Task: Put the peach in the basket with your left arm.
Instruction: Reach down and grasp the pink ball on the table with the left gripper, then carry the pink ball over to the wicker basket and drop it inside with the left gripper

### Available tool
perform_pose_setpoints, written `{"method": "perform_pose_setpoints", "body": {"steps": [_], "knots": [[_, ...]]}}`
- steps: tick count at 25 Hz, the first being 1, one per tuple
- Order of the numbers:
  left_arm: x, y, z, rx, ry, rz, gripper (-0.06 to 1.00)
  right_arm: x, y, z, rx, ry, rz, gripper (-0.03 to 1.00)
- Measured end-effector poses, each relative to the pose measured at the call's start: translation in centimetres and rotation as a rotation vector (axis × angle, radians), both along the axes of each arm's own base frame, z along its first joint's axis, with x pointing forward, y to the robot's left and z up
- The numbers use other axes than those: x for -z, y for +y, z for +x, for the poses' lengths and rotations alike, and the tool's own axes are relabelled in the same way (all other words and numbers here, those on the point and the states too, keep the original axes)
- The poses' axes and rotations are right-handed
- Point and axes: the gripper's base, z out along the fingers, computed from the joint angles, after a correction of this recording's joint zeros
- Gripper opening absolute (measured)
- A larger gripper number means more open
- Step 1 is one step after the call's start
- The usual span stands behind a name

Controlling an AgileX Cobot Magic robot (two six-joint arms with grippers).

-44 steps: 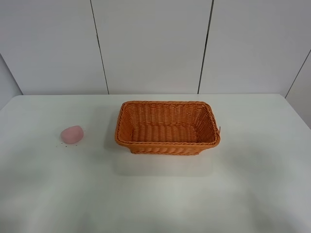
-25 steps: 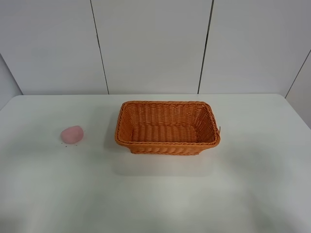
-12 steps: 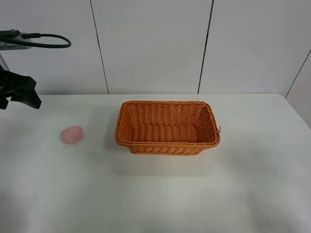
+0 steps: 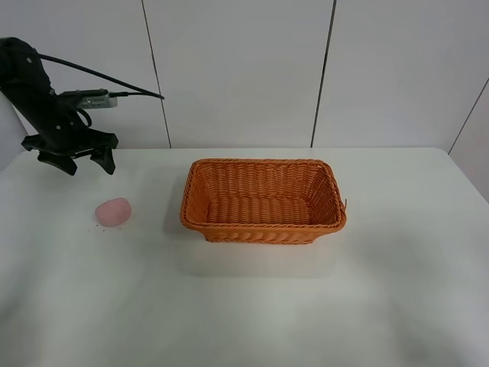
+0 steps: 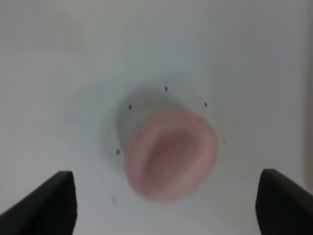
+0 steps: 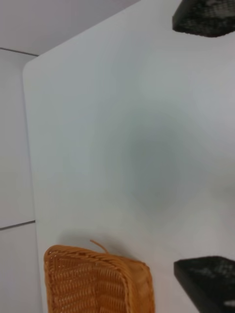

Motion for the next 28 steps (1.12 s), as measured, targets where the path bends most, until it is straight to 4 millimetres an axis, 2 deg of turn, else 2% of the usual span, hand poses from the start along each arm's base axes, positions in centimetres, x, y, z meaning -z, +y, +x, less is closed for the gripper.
{"method": "perform_pose_setpoints", "body": {"steps": [4, 11, 14, 19, 21, 26, 28], "knots": [[3.2, 0.0, 1.1, -0.001, 0.054, 0.0, 0.85, 0.0, 0.0, 0.0, 0.0, 0.0, 0.0, 0.69], [7.9, 0.0, 1.5, -0.003, 0.15, -0.002, 0.85, 0.0, 0.0, 0.0, 0.0, 0.0, 0.0, 0.69], [9.0, 0.0, 1.5, -0.003, 0.175, -0.003, 0.85, 0.0, 0.0, 0.0, 0.0, 0.0, 0.0, 0.69], [9.1, 0.0, 1.4, -0.005, 0.179, -0.007, 0.82, 0.0, 0.0, 0.0, 0.0, 0.0, 0.0, 0.69], [9.1, -0.1, 1.4, -0.012, 0.181, -0.022, 0.72, 0.0, 0.0, 0.0, 0.0, 0.0, 0.0, 0.69], [8.8, -0.3, 1.4, -0.017, 0.204, -0.043, 0.21, 0.0, 0.0, 0.0, 0.0, 0.0, 0.0, 0.69], [7.9, -0.4, 1.4, -0.013, 0.21, -0.048, 0.13, 0.0, 0.0, 0.0, 0.0, 0.0, 0.0, 0.69]]}}
